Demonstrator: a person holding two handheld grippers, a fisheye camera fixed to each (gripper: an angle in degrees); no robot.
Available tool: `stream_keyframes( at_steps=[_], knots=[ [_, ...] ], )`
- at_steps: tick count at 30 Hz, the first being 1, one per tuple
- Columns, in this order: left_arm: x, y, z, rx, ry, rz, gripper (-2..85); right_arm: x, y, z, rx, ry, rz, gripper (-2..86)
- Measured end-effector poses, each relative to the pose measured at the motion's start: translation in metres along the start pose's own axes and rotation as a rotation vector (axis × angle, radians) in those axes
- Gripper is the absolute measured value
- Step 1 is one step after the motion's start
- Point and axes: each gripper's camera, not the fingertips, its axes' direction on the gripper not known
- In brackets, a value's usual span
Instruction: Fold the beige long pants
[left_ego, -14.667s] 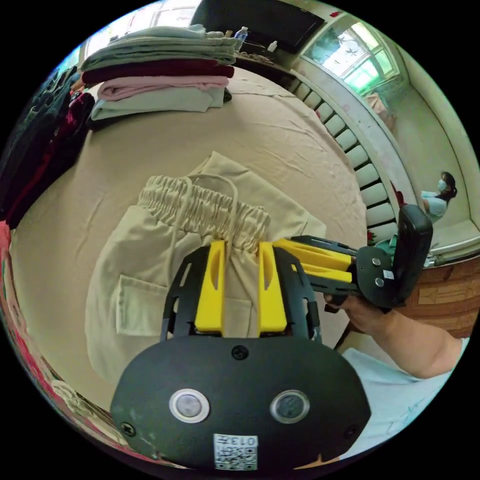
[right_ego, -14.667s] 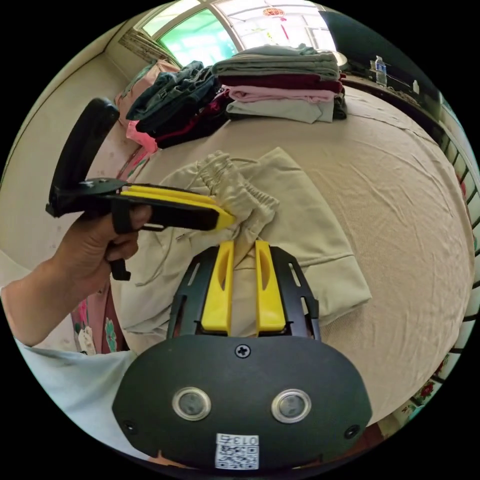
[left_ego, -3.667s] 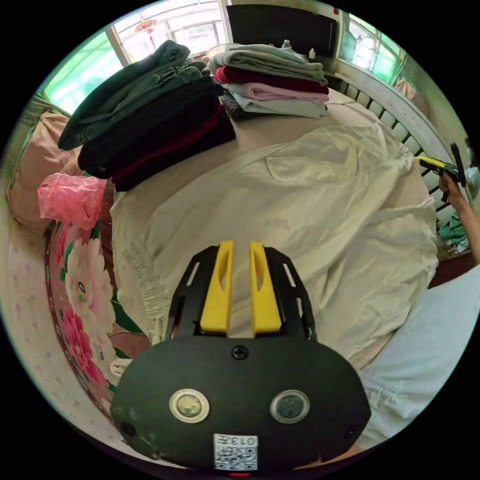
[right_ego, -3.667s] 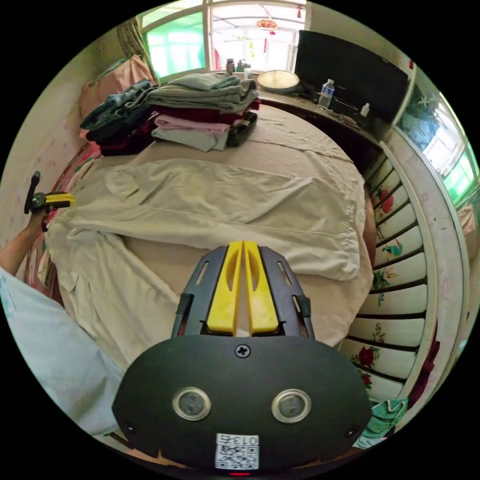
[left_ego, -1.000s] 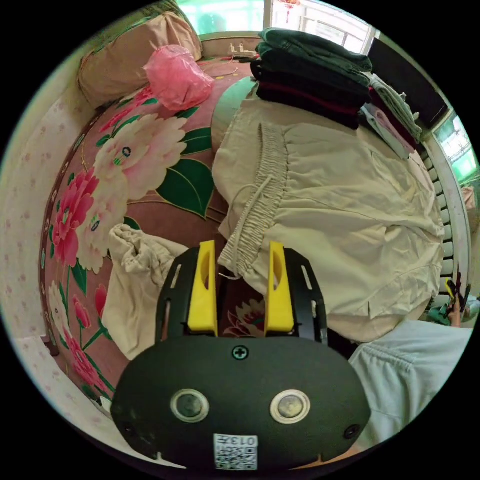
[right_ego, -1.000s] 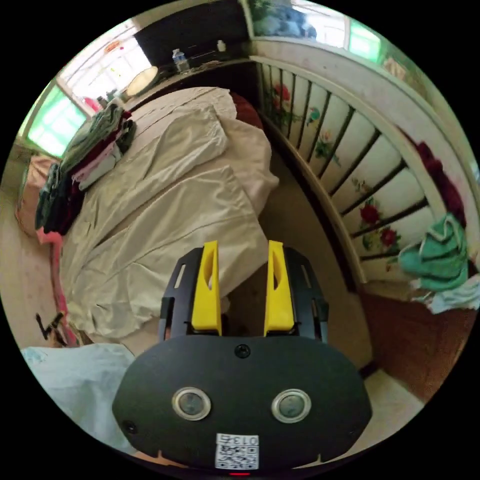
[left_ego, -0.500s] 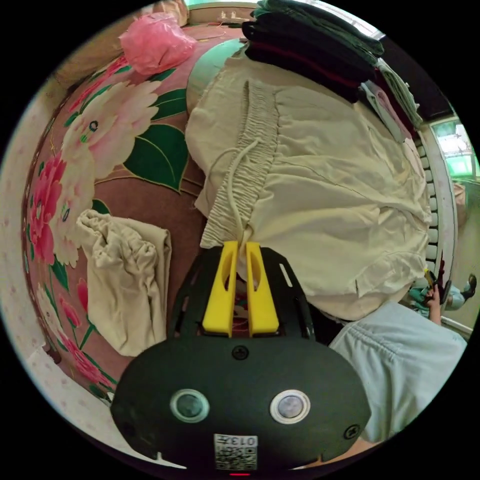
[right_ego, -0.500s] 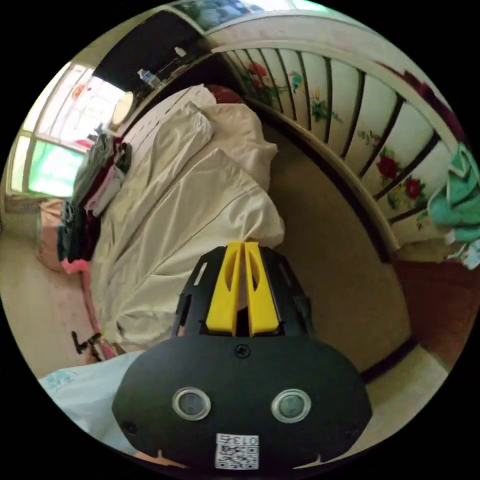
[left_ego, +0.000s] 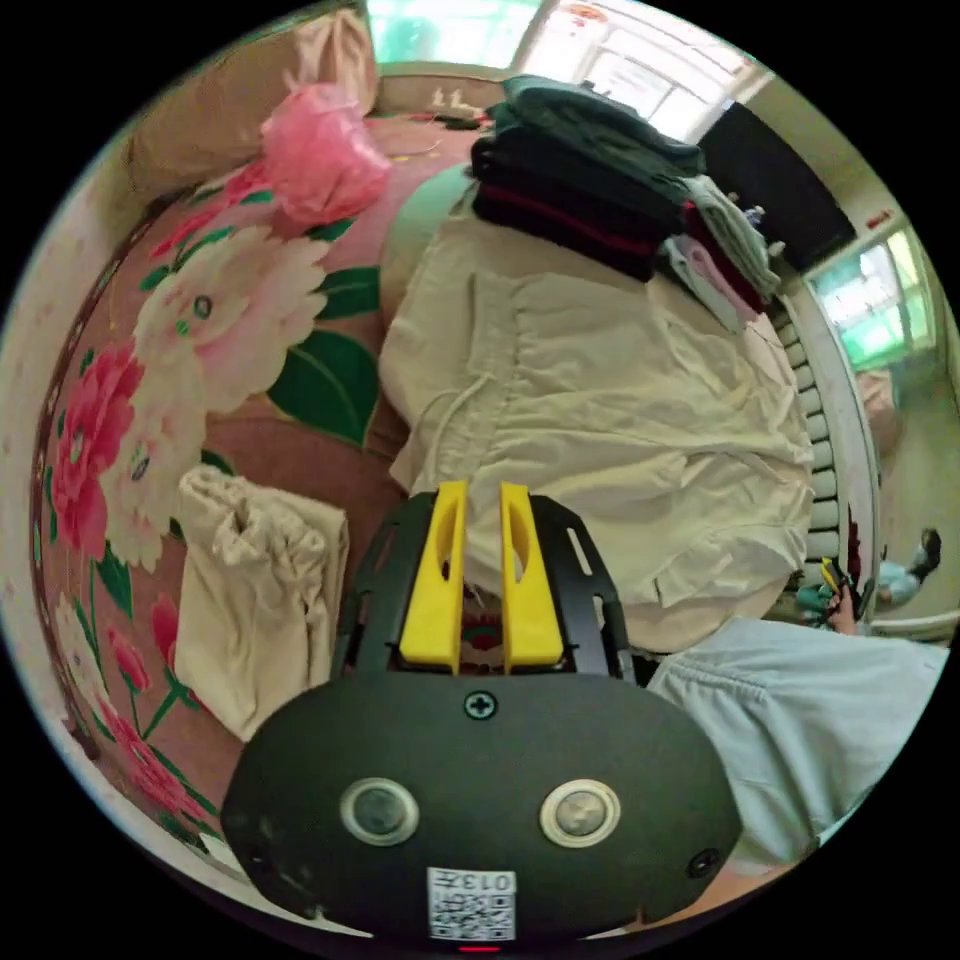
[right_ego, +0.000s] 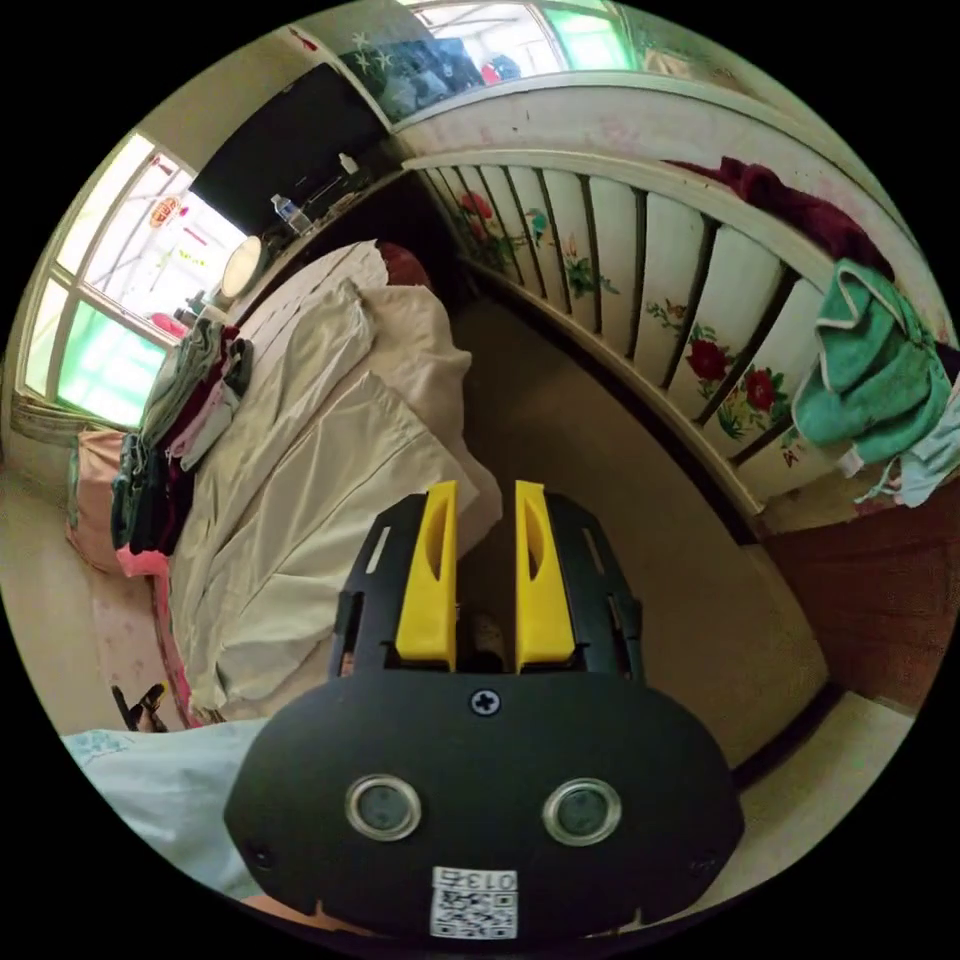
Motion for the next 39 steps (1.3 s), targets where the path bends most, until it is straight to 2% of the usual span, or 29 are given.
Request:
stream_keyframes(
  at_steps=[2,3,7,10,12,14,16,17,19,21,24,27,31,33,35,37,39],
  knots=[
    [0.065,-0.02,0.007,0.06,0.059,0.216,6.9,0.013,0.006,0.01,-0.004,-0.085,0.024,10.1],
    [0.085,-0.027,0.015,0.052,0.09,0.279,7.0,0.02,0.008,0.02,-0.019,-0.139,0.049,10.7],
    [0.257,-0.048,0.082,-0.033,0.214,0.75,7.1,0.04,0.011,0.057,-0.049,-0.351,0.172,12.0],
    [0.364,-0.039,0.133,-0.114,0.367,0.976,6.4,0.047,0.013,0.089,-0.098,-0.493,0.26,7.9],
    [0.417,-0.025,0.159,-0.141,0.387,1.082,5.6,0.045,0.011,0.096,-0.101,-0.608,0.289,2.9],
    [0.474,-0.004,0.193,-0.199,0.322,1.22,3.5,0.027,0.003,0.078,-0.044,-0.572,0.211,2.1],
    [0.503,0.011,0.217,-0.234,0.245,1.304,1.7,-0.002,-0.009,0.054,-0.038,-0.455,0.044,1.6],
    [0.516,0.02,0.232,-0.252,0.168,1.351,0.9,-0.025,-0.015,0.036,-0.027,-0.336,-0.077,1.4],
    [0.523,0.028,0.252,-0.261,0.032,1.384,0.3,-0.058,-0.019,0.02,-0.043,-0.158,-0.25,1.2],
    [0.521,0.031,0.259,-0.233,0.022,1.402,0.0,-0.081,-0.021,0.024,-0.128,0.057,-0.358,0.8],
    [0.508,0.02,0.266,-0.228,-0.007,1.265,-0.2,-0.071,-0.022,0.023,-0.082,0.28,-0.244,0.4],
    [0.49,0.026,0.246,-0.122,0.112,1.229,-0.3,-0.109,-0.015,0.002,0.081,0.126,-0.351,0.4],
    [0.476,0.061,0.252,-0.112,0.053,1.289,-0.2,-0.207,-0.001,0.043,-0.007,0.002,-0.637,0.3],
    [0.467,0.07,0.265,-0.111,-0.02,1.289,-0.2,-0.271,0.017,0.084,-0.042,0.084,-0.81,0.2],
    [0.454,0.069,0.284,-0.145,-0.052,1.232,-0.2,-0.305,0.025,0.113,-0.054,0.161,-0.883,0.2],
    [0.446,0.064,0.293,-0.156,-0.015,1.199,-0.2,-0.325,0.024,0.137,-0.08,0.233,-0.908,0.1],
    [0.438,0.059,0.295,-0.148,0.048,1.166,-0.1,-0.338,0.012,0.159,-0.206,0.26,-0.913,0.2]
  ],
)
